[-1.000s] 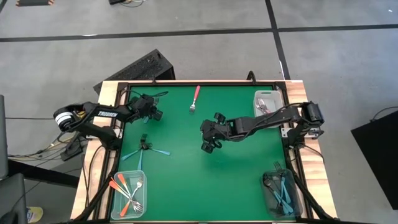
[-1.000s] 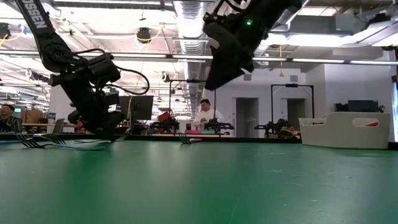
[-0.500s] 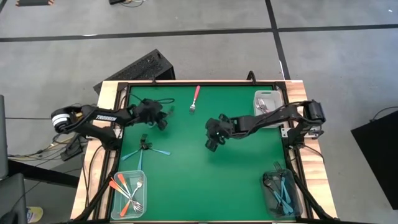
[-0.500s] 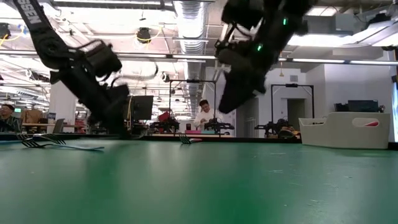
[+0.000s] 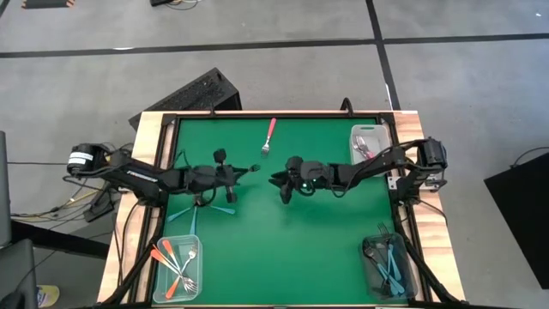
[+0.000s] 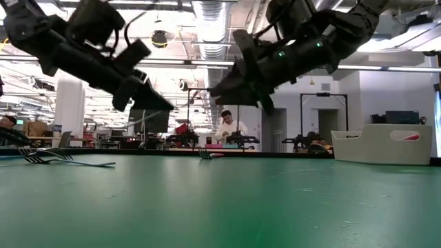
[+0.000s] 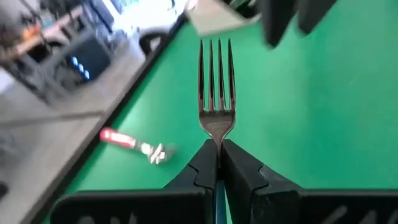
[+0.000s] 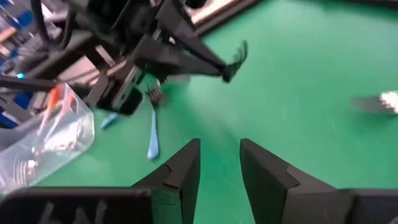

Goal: Sort silverware by color (type)
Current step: Put the blue fork into the black bin

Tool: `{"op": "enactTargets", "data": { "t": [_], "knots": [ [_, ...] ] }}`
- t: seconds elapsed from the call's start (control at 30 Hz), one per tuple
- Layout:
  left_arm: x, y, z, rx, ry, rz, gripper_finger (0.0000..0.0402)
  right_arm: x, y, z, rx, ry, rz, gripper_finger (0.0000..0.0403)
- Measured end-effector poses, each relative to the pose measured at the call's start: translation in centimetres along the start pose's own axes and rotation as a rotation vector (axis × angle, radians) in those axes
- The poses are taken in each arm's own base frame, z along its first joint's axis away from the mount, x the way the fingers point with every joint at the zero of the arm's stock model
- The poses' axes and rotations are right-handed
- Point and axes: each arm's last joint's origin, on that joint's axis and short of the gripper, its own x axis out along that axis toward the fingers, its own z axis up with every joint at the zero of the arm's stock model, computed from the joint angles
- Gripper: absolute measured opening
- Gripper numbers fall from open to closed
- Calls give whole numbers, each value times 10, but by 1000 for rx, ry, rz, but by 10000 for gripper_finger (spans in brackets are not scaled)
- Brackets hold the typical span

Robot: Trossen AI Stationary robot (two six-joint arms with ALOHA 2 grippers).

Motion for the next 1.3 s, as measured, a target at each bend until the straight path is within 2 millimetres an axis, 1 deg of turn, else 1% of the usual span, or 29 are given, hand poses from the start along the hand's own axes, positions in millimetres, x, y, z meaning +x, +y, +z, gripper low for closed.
{"op": "enactTargets", "data": {
  "t": [0.17, 0.3, 0.4, 0.5, 0.6, 0.73, 0.83, 0.97, 1.1, 1.17, 1.3],
  "knots": [
    [-5, -8, 13, 26, -103, -10, 0, -2, 9, 5, -26, -89, 39, 180],
    [-6, -9, 20, 5, -153, -1, 0, -2, 13, 7, -45, -118, 55, 213],
    [-7, -8, 22, -8, -171, 26, 0, -3, 17, 7, -77, -135, 68, 226],
    [-7, -6, 26, -27, -199, 50, 0, -4, 20, 12, -79, -186, 93, 227],
    [-6, -6, 30, -26, -209, 50, 0, -5, 20, 15, -73, -230, 71, 222],
    [-6, -6, 36, 14, -232, 28, 0, -5, 18, 20, -64, -266, 53, 215],
    [-5, -7, 41, 64, -262, -17, 0, -4, 24, 24, -65, -270, 74, 210],
    [-4, -7, 46, 137, -269, -38, 0, -5, 32, 23, -99, -270, 92, 201],
    [-3, -7, 49, 143, -272, -29, 0, -5, 33, 25, -87, -303, 29, 175],
    [-3, -6, 49, 143, -269, -26, 0, -5, 32, 24, -85, -309, -2, 149],
    [-3, -7, 47, 119, -254, -54, 0, -5, 31, 23, -90, -301, -26, 72]
  ]
}}
